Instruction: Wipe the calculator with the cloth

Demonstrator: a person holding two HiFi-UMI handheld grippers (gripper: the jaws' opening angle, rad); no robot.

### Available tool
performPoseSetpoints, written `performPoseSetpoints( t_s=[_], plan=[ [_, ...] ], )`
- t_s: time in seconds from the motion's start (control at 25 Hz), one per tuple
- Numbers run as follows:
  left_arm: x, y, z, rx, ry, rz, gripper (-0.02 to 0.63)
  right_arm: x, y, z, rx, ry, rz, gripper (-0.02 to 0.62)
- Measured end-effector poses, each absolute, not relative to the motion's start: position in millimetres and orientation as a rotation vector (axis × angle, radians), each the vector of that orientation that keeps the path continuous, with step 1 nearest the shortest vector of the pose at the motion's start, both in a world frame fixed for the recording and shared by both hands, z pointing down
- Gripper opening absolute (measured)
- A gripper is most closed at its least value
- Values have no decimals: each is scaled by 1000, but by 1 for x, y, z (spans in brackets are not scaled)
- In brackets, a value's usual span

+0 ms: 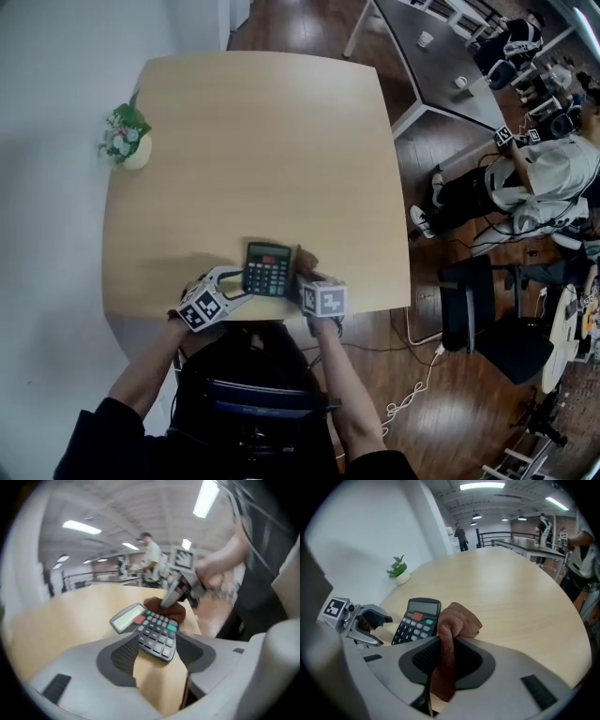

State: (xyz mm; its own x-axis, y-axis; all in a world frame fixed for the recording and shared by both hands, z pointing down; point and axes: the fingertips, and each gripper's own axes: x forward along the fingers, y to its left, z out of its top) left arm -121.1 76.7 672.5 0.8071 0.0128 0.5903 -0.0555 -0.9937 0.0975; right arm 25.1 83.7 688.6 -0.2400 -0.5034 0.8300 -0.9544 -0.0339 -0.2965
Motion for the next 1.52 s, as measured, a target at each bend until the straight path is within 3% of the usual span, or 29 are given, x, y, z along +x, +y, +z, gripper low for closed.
performPoseSetpoints(
  t_s=[0.24, 0.28, 0.68, 1.32, 1.52],
  plan=[
    [-111, 37, 666, 1868, -239, 293, 268, -1, 62, 691, 1555, -1847, 1413, 81],
    [-111, 33, 667, 1819, -248, 258, 224, -3, 59, 691, 1556, -1853, 1424, 81],
    [-116, -34, 673, 1675, -391, 78, 222, -4, -2, 689, 1536, -1938, 1477, 81],
    [-91, -253, 673, 1685, -624, -36, 215, 24, -227, 680, 1402, -2112, 1406, 81],
    [-87, -272, 673, 1682, -652, -62, 178, 32, -253, 679, 1394, -2154, 1434, 81]
  ],
)
